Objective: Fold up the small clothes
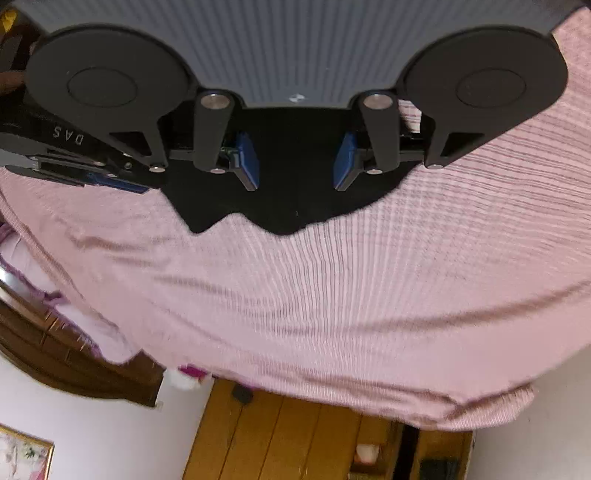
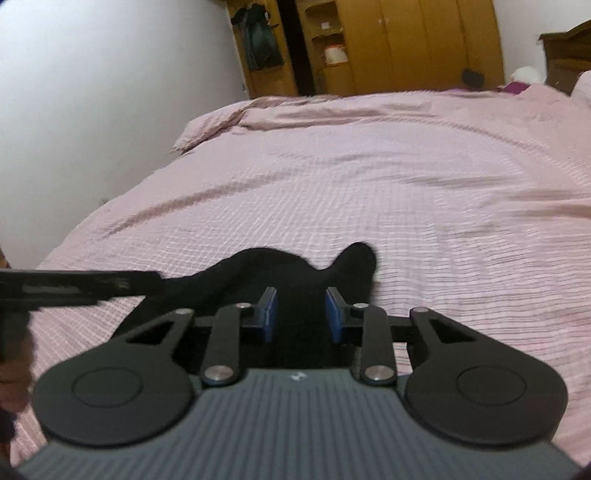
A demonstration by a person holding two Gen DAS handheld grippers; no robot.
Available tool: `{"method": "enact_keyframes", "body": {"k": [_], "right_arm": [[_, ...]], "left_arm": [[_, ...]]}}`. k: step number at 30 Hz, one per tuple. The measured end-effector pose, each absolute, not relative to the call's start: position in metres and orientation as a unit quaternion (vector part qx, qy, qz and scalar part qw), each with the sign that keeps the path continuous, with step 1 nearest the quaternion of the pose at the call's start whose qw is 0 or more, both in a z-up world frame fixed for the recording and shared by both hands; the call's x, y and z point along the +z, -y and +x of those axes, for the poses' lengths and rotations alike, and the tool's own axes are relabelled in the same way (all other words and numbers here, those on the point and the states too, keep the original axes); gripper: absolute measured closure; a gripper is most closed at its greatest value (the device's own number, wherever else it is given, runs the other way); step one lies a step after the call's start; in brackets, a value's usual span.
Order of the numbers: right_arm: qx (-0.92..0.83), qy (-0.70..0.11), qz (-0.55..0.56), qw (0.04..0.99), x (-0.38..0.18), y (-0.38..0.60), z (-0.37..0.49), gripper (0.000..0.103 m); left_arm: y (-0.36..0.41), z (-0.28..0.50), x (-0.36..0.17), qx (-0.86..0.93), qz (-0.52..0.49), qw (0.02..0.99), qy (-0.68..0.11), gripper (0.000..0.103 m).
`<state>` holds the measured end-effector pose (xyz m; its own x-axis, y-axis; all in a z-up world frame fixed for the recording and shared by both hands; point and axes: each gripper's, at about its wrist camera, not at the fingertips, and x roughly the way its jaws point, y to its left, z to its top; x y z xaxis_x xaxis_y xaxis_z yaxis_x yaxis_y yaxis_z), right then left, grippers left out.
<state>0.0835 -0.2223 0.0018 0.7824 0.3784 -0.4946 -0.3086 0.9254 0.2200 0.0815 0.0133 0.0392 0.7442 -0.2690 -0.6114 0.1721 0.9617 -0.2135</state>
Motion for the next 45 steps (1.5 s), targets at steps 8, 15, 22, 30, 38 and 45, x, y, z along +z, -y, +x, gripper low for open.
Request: {"method": "enact_keyframes", "body": {"k": [8, 15, 22, 30, 38, 45], "right_arm": [[0.144, -0.314, 0.057, 0.937, -0.047, 0.206, 0.128, 0.076], [0.143, -0.307, 0.079, 0.937, -0.025, 0.209, 0.111, 0.071], [0.159, -0.318, 0.077, 0.931, 0.004, 0.219, 0.053, 0.070], [0.158, -0.338, 0.078, 0.924, -0.008, 0.224, 0.005, 0.071], [0.143, -0.357, 0.061, 0.921, -0.050, 0.214, 0.014, 0.071], [0.131, -0.354, 0.082, 0.922, -0.027, 0.217, -0.002, 0.056]], "left_arm": [[-0.026, 0.111, -0.014, -0.089, -0.075, 0.922, -0.370, 0.051], [-0.014, 0.098, 0.005, -0.087, -0.056, 0.924, -0.368, 0.051], [-0.017, 0.052, 0.036, -0.076, -0.046, 0.919, -0.384, 0.050], [-0.019, -0.002, 0.027, -0.073, -0.042, 0.912, -0.401, 0.047], [-0.025, 0.003, -0.003, -0.063, -0.059, 0.907, -0.413, 0.033], [-0.019, -0.012, 0.016, -0.048, -0.058, 0.903, -0.423, 0.031]]}}
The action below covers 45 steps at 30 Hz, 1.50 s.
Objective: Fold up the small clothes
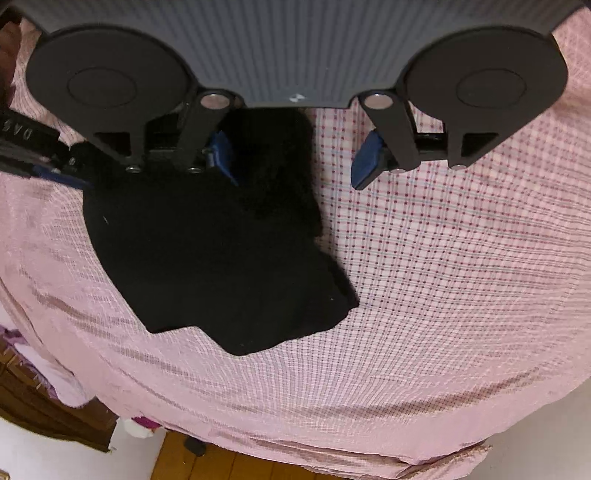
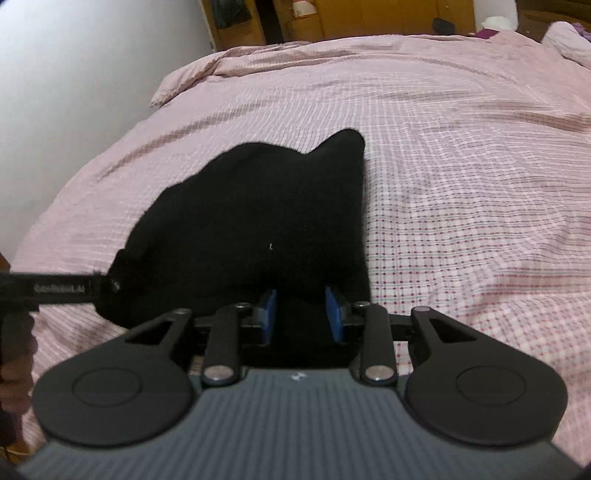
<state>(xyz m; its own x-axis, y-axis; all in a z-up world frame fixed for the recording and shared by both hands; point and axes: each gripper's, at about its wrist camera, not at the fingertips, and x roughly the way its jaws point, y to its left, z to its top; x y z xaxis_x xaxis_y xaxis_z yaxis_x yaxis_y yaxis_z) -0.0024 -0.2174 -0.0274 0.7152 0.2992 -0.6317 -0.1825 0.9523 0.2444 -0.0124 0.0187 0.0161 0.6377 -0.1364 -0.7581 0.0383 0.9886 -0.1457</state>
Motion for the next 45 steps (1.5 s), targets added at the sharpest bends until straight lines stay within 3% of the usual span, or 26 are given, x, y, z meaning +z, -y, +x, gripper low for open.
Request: {"method": "enact_keyframes", "body": {"k": [3, 5, 8, 25, 45], "right_arm": [[0.127, -0.359, 0.112, 0.918, -0.018, 0.224, -0.015, 0.029], [0.124, -0.360, 0.118, 0.917, -0.016, 0.227, -0.023, 0.029], [0.116, -0.376, 0.106, 0.913, -0.018, 0.229, -0.034, 0.029], [0.092, -0.431, 0.080, 0.894, -0.048, 0.219, -0.043, 0.029], [0.088, -0.438, 0.078, 0.891, -0.052, 0.216, -0.040, 0.029]], "left_arm": [[-0.014, -0.025, 0.026, -0.049, -0.050, 0.903, -0.425, 0.020], [-0.013, -0.034, 0.029, -0.045, -0.050, 0.903, -0.424, 0.011], [-0.012, -0.044, 0.031, -0.029, -0.045, 0.904, -0.425, 0.005], [0.009, -0.034, -0.007, -0.025, -0.010, 0.871, -0.491, 0.005], [0.007, -0.032, -0.012, -0.022, -0.013, 0.869, -0.495, 0.005]]}}
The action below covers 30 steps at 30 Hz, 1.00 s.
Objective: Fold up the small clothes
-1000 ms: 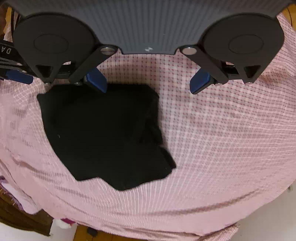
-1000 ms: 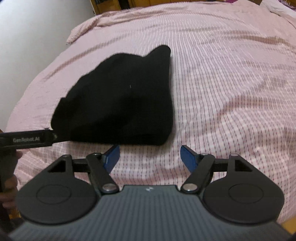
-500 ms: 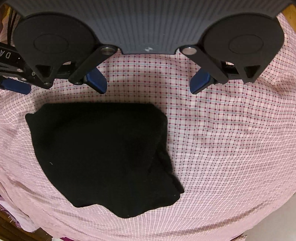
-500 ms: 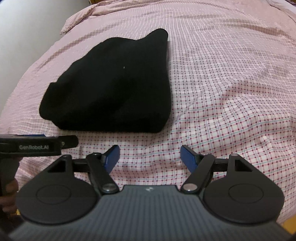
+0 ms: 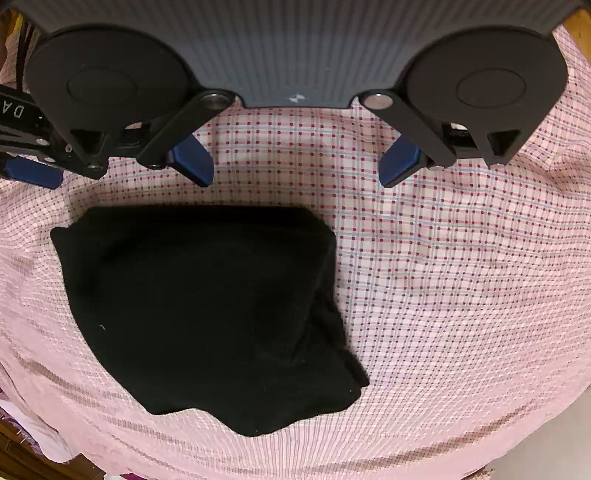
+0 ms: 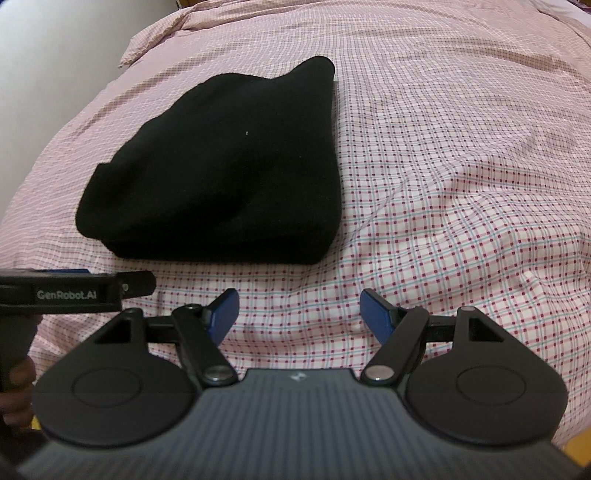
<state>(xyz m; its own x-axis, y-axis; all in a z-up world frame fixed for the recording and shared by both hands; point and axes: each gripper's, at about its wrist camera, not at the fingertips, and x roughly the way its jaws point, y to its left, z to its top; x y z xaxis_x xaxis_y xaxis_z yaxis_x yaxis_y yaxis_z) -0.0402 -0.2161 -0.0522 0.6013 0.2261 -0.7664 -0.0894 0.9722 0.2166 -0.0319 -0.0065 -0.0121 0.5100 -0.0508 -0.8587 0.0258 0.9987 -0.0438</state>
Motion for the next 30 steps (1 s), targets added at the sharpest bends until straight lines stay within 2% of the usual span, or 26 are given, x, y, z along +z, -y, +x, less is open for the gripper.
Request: {"method": "enact_keyframes", "body": {"k": [30], "right_arm": [[0.089, -0.438, 0.077, 0.891, -0.0522, 0.2161, -0.0412, 0.029]], "left_arm": [[0.0070, -0.0386, -0.0106, -0.022, -0.012, 0.869, -0.494, 0.005]]}}
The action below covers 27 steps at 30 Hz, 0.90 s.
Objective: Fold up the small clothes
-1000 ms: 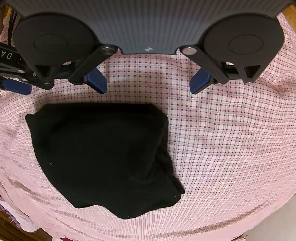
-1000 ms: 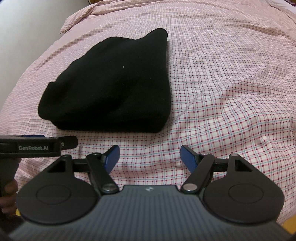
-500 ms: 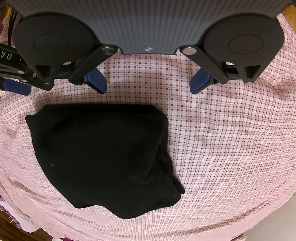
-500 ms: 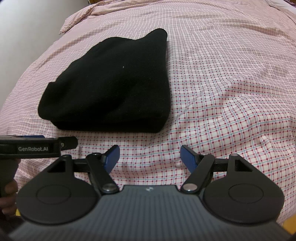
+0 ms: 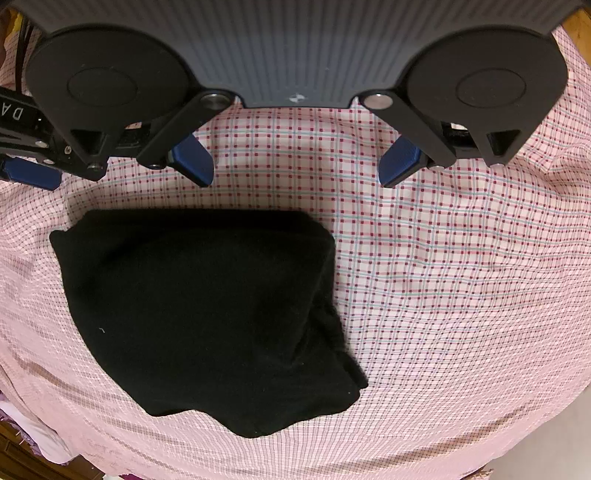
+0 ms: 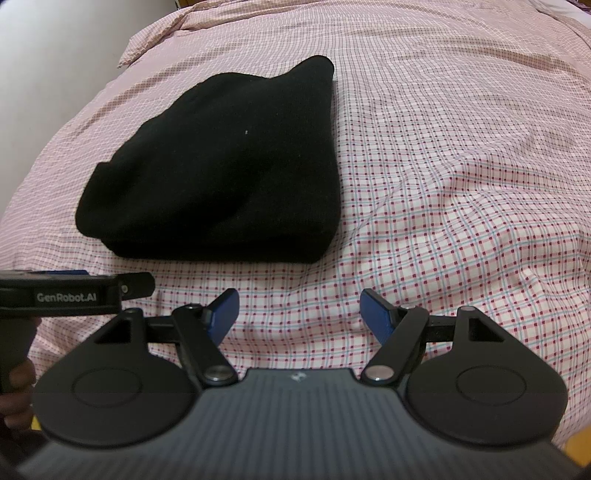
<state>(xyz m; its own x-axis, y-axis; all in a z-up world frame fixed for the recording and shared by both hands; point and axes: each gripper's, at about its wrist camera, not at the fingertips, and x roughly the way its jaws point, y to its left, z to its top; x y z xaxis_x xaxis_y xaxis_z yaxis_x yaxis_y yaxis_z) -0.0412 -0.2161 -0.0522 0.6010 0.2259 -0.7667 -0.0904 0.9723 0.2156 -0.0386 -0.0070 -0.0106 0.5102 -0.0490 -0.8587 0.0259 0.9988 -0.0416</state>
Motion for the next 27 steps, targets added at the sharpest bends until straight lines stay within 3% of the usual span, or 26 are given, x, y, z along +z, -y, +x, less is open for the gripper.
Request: {"method": "enact_keyframes", "body": {"k": [27], "right_arm": [[0.088, -0.438, 0.077, 0.891, -0.0517, 0.2155, -0.0416, 0.029]], "left_arm": [[0.0073, -0.0417, -0.0104, -0.021, -0.012, 0.868, -0.495, 0.005]]}}
